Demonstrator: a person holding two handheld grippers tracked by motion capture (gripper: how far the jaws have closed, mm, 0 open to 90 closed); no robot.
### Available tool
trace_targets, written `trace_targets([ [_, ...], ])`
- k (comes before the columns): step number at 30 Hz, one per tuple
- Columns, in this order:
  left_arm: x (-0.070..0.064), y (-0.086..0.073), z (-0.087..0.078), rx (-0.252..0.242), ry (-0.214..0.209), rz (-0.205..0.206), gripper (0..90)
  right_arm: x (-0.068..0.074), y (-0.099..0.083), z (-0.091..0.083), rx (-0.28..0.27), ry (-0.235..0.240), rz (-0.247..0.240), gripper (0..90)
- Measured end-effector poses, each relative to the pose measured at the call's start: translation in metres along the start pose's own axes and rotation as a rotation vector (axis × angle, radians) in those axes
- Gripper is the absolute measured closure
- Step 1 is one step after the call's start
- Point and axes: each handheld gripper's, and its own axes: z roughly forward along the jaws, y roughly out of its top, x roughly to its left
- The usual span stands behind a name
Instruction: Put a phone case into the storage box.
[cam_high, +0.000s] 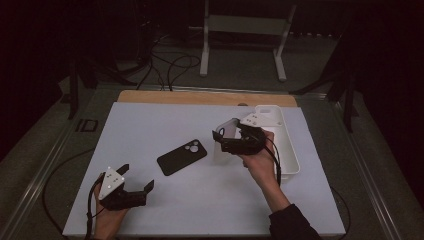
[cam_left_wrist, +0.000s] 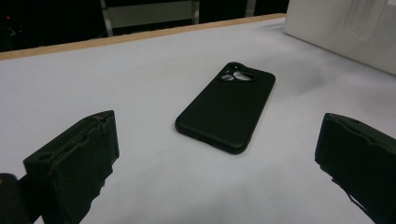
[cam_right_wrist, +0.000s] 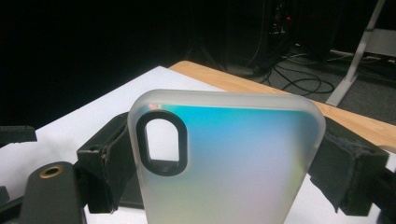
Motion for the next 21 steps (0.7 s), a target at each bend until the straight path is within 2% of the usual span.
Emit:
trace_targets([
  [6,0.0,0.0,0.0,0.001,-0.003,0.0,0.3,-0.006,0.002,0.001,-0.002,-0.004,0.015,16.4],
  [21,0.0,0.0,0.001,0.004,-0.003,0.006,0.3,-0.017,0.012,0.002,-0.006,-0.031,0.017,16.4],
])
